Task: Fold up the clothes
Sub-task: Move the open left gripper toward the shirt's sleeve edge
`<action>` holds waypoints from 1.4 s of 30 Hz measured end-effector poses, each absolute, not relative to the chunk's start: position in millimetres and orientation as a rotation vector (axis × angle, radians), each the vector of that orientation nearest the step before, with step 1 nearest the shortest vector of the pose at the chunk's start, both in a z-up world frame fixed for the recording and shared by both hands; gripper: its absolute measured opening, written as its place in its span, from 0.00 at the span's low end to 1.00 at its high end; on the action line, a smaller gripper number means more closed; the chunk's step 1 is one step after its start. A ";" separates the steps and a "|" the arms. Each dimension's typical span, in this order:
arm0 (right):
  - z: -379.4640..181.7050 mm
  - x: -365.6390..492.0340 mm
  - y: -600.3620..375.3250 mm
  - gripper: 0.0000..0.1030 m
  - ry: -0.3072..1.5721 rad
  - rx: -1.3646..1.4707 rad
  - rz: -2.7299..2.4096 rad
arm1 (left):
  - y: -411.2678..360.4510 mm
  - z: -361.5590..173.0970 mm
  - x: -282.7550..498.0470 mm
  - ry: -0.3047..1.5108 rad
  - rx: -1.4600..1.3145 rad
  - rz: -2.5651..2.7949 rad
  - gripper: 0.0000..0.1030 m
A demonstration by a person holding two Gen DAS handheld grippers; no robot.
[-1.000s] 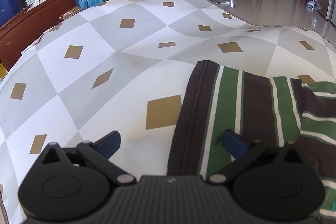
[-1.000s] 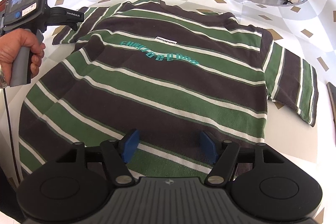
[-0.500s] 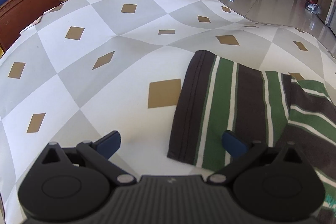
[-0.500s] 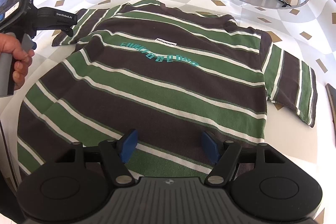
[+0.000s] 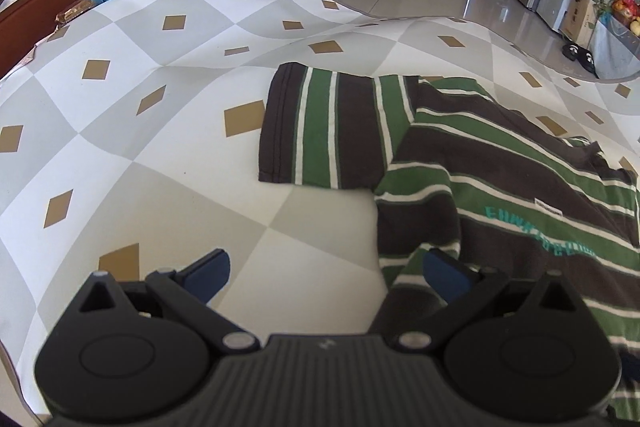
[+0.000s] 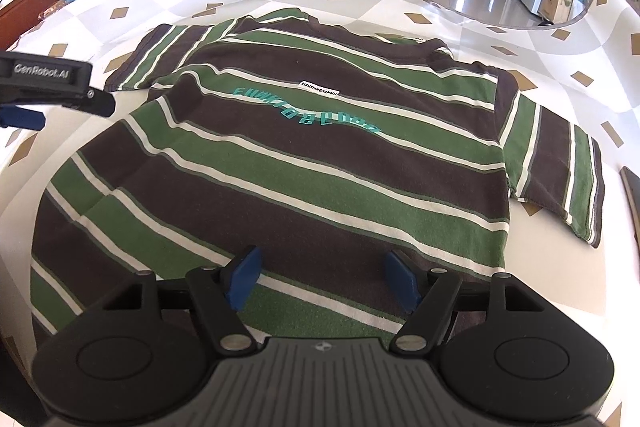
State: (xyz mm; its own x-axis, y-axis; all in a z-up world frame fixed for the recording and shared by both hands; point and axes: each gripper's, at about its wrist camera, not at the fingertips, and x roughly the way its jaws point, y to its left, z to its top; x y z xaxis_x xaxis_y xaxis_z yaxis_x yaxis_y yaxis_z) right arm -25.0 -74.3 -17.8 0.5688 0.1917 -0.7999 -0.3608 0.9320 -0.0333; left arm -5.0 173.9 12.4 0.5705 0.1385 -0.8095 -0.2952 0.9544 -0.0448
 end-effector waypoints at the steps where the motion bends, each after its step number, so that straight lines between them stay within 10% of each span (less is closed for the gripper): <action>1: -17.6 -24.8 -74.2 0.67 0.912 -0.201 0.326 | 170.9 13.0 -11.0 0.934 -0.181 0.240 1.00; 42: 5.1 -72.3 -61.9 0.65 0.943 -0.067 0.450 | 138.0 -8.0 -48.9 1.016 -0.258 -0.001 1.00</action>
State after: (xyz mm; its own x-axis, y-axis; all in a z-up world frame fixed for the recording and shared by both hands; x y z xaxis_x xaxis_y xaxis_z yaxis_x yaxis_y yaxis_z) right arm -72.3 -61.9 5.1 0.5018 0.3434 -0.7939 -0.4009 0.9056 0.1384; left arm -48.9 138.0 -8.0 0.5290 -0.1203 -0.8400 -0.1191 0.9696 -0.2138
